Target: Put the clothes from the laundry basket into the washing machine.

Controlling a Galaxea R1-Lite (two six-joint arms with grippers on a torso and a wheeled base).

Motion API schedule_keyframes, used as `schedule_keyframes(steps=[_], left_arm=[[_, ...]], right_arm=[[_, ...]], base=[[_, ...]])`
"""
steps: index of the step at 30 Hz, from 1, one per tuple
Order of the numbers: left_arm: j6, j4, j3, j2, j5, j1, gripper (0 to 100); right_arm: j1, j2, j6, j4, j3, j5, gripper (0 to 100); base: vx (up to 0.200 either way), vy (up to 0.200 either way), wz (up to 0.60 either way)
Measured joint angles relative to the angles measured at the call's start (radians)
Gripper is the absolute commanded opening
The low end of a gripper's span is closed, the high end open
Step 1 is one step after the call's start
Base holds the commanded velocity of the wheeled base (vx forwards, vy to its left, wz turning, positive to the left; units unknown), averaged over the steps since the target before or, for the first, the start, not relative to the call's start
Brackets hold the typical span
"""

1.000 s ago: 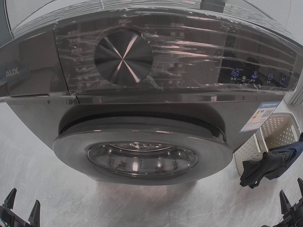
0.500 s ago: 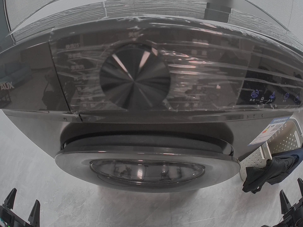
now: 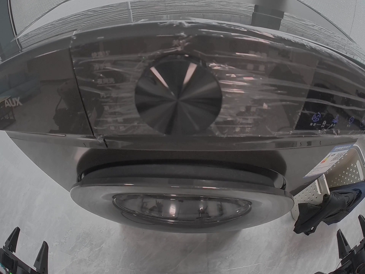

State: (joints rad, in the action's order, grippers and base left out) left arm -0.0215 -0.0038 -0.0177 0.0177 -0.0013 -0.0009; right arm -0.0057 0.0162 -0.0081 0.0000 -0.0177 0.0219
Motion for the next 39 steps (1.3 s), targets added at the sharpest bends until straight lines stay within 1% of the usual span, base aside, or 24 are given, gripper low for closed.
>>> schedule_keyframes(steps=[11, 17, 21, 25, 27, 29, 33, 36, 37, 39], left_arm=[[0.004, 0.000, 0.000, 0.000, -0.003, 0.000, 100], [0.014, 0.001, 0.000, 0.000, -0.003, 0.001, 100], [0.014, 0.001, 0.000, 0.000, -0.003, 0.001, 100], [0.015, 0.001, 0.000, 0.000, -0.003, 0.001, 100], [0.015, 0.001, 0.000, 0.000, -0.003, 0.001, 100], [0.015, 0.001, 0.000, 0.000, -0.003, 0.001, 100], [0.014, 0.001, 0.000, 0.000, -0.004, 0.000, 100], [0.014, 0.001, 0.000, 0.000, -0.004, 0.000, 100], [0.014, 0.001, 0.000, 0.000, -0.004, 0.000, 100], [0.014, 0.001, 0.000, 0.000, -0.004, 0.000, 100]], right_arm=[[0.001, 0.000, 0.000, 0.000, 0.000, -0.001, 100], [-0.002, 0.000, -0.028, 0.000, 0.000, 0.001, 100], [-0.001, 0.000, -0.023, -0.047, -0.001, 0.007, 100], [0.001, 0.008, -0.005, -0.068, -0.067, 0.025, 100], [0.004, 0.034, 0.002, -0.067, -0.128, 0.051, 100], [0.004, 0.078, 0.007, -0.059, -0.174, 0.097, 100], [0.006, 0.218, 0.007, -0.053, -0.228, 0.217, 100], [0.013, 0.344, -0.015, -0.054, -0.251, 0.314, 100], [0.018, 0.389, -0.025, -0.056, -0.257, 0.340, 100], [0.037, 0.471, -0.041, -0.063, -0.267, 0.377, 100]], base=[[0.000, 0.000, 0.00], [0.000, 0.000, 0.00], [0.000, 0.000, 0.00], [0.000, 0.000, 0.00], [0.000, 0.000, 0.00], [0.000, 0.000, 0.00], [0.000, 0.000, 0.00], [0.000, 0.000, 0.00], [0.000, 0.000, 0.00], [0.000, 0.000, 0.00]])
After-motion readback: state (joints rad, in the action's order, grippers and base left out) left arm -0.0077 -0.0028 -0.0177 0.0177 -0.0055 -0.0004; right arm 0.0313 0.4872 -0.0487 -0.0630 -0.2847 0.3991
